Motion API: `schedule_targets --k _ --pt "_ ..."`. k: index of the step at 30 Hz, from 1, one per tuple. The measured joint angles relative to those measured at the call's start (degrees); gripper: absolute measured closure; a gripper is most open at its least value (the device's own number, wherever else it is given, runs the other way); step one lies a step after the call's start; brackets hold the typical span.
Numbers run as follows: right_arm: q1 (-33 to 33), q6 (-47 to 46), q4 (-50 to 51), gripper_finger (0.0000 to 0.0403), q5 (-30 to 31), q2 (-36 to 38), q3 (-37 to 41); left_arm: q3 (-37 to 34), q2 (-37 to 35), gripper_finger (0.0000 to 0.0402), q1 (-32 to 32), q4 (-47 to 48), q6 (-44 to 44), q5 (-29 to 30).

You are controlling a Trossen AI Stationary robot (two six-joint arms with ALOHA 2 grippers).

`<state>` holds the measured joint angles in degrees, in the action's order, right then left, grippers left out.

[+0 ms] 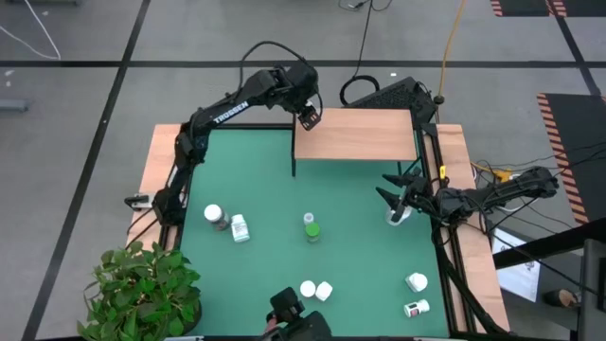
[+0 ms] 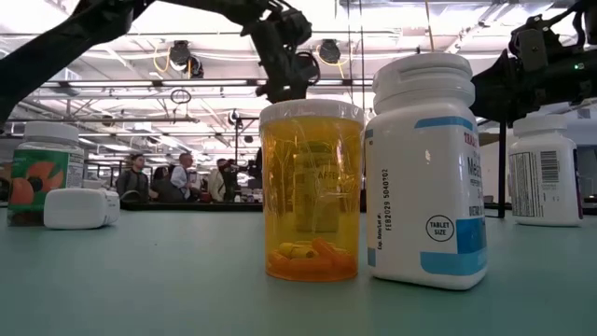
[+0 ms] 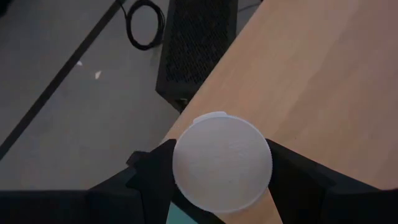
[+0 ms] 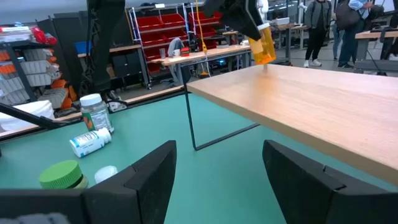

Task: Pick and place medicine bottles onto shelf by color
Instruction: Put the top orange pill bottle on the shelf

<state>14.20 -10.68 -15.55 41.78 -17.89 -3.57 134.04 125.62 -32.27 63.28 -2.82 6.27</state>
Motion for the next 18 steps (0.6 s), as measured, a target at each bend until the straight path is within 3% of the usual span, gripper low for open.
schedule_targets --k 18 --pt "0.0 -0.65 -0.03 0.0167 0.11 -0.83 0.04 -0.02 1.03 0.0176 -0.64 0.0 0.1 -0.36"
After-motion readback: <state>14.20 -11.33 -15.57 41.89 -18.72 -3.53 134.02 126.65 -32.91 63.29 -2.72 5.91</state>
